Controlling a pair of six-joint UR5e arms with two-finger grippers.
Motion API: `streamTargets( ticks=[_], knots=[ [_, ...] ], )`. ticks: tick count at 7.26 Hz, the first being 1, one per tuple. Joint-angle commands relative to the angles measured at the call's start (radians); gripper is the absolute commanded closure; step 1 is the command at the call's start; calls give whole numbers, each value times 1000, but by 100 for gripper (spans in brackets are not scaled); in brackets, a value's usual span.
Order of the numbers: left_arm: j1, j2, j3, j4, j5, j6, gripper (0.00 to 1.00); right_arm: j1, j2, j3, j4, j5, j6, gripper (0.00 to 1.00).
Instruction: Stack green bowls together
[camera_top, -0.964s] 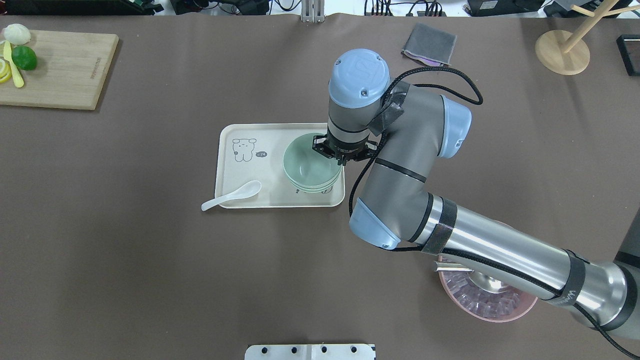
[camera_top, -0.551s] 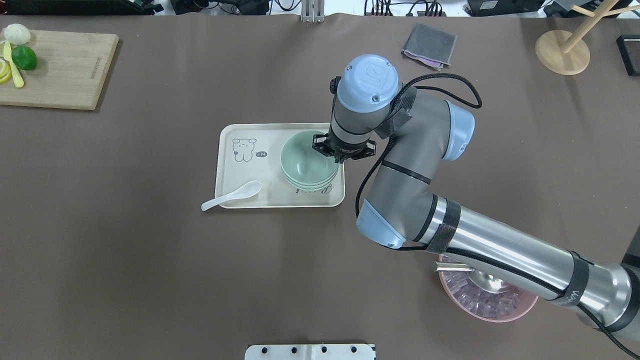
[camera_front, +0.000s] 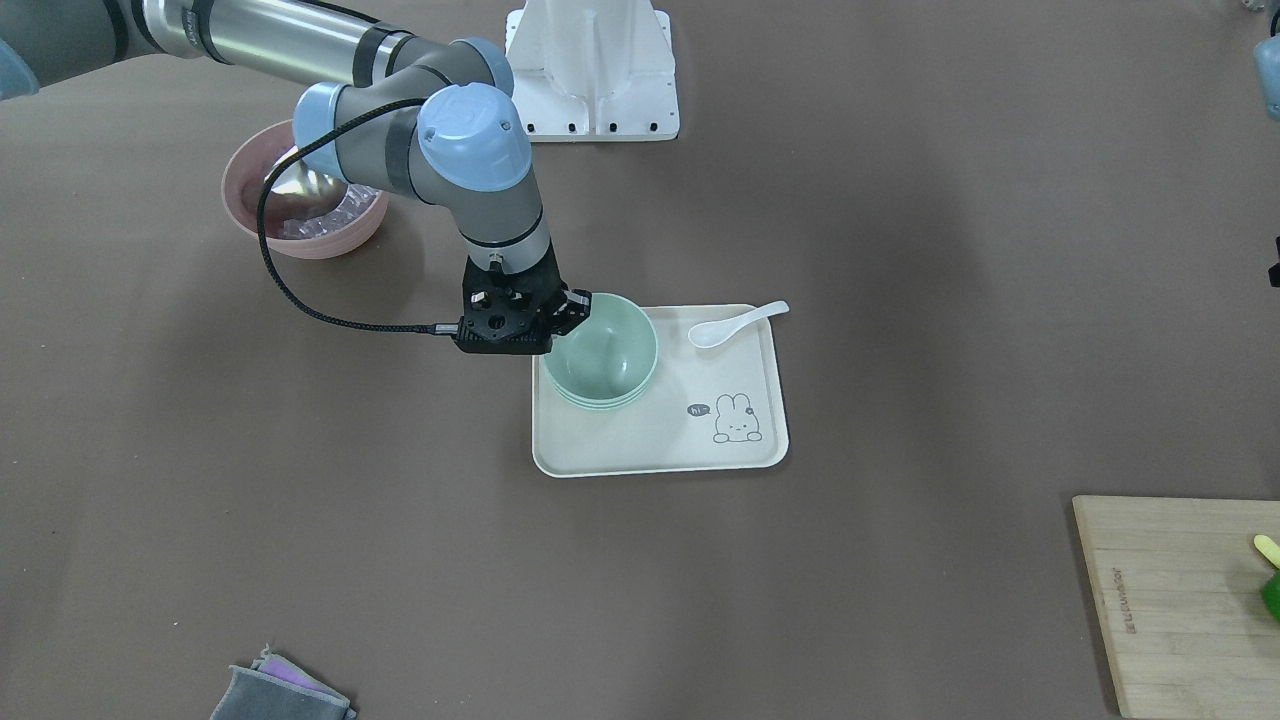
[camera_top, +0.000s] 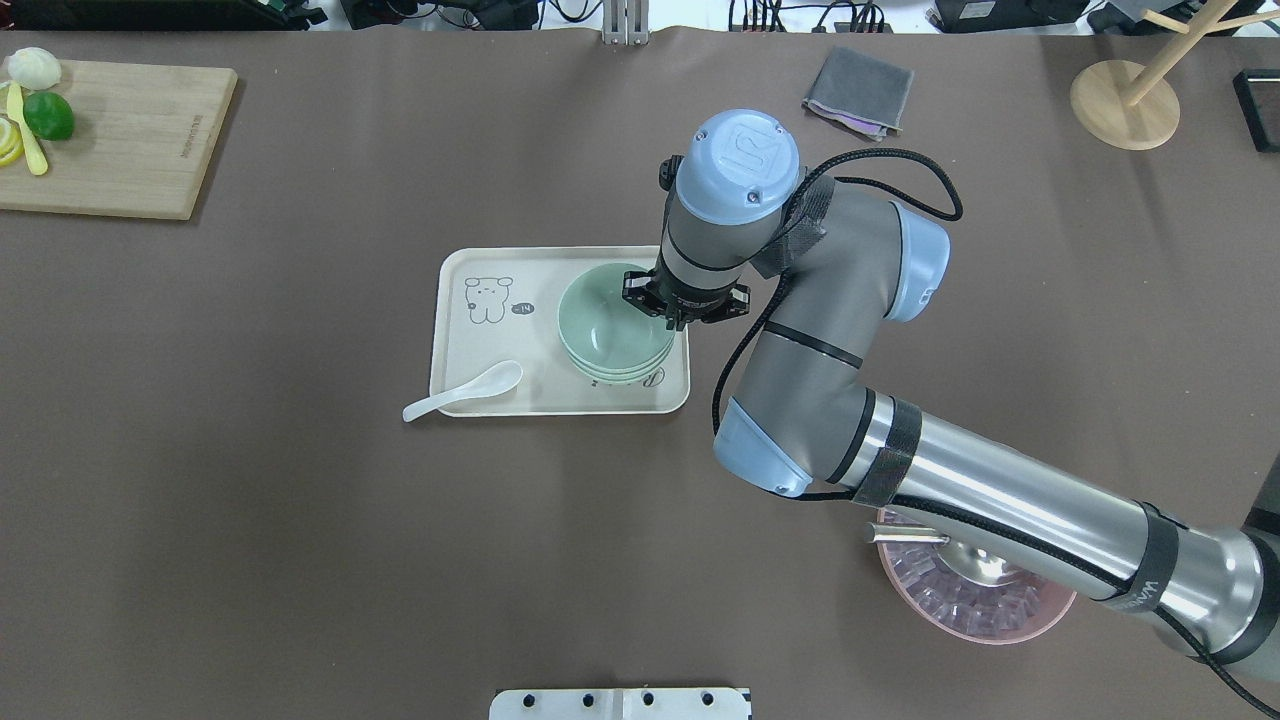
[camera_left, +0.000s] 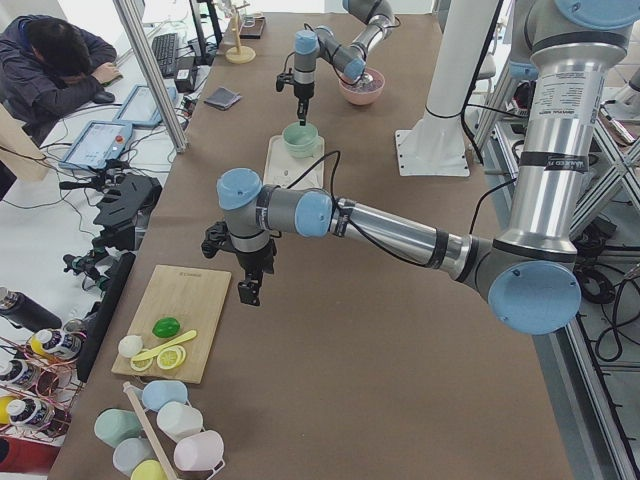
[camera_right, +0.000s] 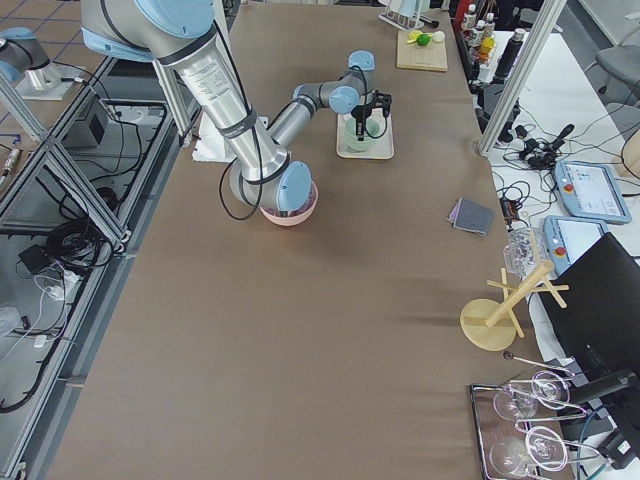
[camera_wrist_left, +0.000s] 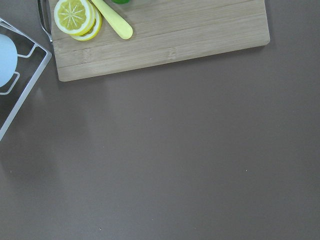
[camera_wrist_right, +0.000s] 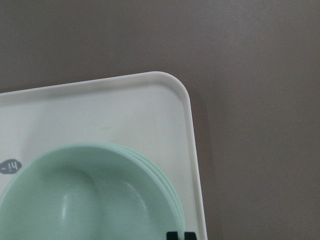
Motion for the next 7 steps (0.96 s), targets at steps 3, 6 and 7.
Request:
streamTargets(
  ticks=[3,6,7],
  knots=[
    [0,1,2,0,2,0,2,100,6,12,-4,246,1,0],
    [-2,3,11,6,3,0,2,280,-96,12,-12,343,-153,0],
    [-5,4,6,6,3,0,2,320,-140,6,-12,283,-262,0]
  ],
)
